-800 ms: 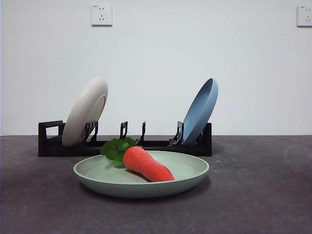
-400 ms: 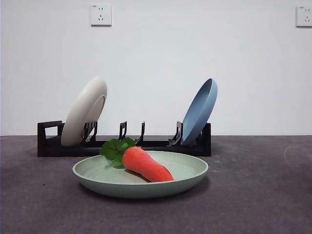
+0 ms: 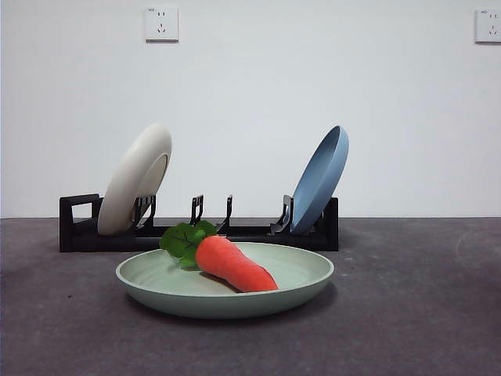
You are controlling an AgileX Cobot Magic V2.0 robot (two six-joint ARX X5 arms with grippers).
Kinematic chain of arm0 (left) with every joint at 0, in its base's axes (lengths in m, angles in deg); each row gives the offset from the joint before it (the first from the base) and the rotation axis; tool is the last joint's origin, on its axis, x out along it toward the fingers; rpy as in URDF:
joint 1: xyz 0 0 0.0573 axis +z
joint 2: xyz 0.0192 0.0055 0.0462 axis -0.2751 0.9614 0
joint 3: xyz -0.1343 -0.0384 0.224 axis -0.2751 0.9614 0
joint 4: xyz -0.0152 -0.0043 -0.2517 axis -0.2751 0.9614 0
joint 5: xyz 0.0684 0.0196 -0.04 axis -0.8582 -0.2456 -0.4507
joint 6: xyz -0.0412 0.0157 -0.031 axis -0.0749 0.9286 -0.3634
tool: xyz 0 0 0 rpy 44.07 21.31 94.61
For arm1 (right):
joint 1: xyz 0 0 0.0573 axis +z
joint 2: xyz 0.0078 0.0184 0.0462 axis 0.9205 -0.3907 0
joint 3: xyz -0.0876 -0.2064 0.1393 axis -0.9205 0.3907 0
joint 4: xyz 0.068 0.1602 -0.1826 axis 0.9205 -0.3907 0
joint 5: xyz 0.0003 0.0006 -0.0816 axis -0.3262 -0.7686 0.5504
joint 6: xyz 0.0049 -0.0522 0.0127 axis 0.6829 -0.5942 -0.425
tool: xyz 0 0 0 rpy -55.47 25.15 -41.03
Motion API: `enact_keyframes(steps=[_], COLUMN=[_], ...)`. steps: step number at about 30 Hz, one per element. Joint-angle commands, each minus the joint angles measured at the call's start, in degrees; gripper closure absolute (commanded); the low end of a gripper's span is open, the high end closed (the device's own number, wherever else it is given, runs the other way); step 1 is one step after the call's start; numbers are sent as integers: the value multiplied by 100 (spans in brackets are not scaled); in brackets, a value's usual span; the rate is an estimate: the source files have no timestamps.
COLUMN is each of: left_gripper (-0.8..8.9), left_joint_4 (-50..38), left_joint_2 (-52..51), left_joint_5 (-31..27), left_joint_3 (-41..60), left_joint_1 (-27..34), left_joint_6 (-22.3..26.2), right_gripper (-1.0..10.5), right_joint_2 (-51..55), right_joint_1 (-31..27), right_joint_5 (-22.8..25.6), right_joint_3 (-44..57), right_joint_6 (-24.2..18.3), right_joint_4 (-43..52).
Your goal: Take the green plate from the plate rack,put the plate on the table,take the carrot from the table,put the carrot in the plate
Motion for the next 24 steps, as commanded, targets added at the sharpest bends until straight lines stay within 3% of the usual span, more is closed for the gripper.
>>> enact_keyframes(steps=[1, 11, 18, 24], left_gripper=[817, 817, 816, 817], left_joint_4=[-380, -216, 975, 979], left_joint_2=[-214, -748, -748, -748], left_joint_5=[20, 2, -24, -26], left_joint_3=[890, 2317, 2356, 2354], left_joint_1=[162, 498, 509, 509], left_joint_6=[-708, -1150, -1134, -1158], right_gripper=[946, 946, 946, 946], right_joint_2=[7, 7, 7, 7], right_joint_1=[9, 9, 9, 9], right_joint_5=[15, 15, 15, 15], right_joint_3=[22, 22, 22, 22], right_joint_6=[-4, -4, -4, -4], right_joint_4=[17, 17, 17, 17])
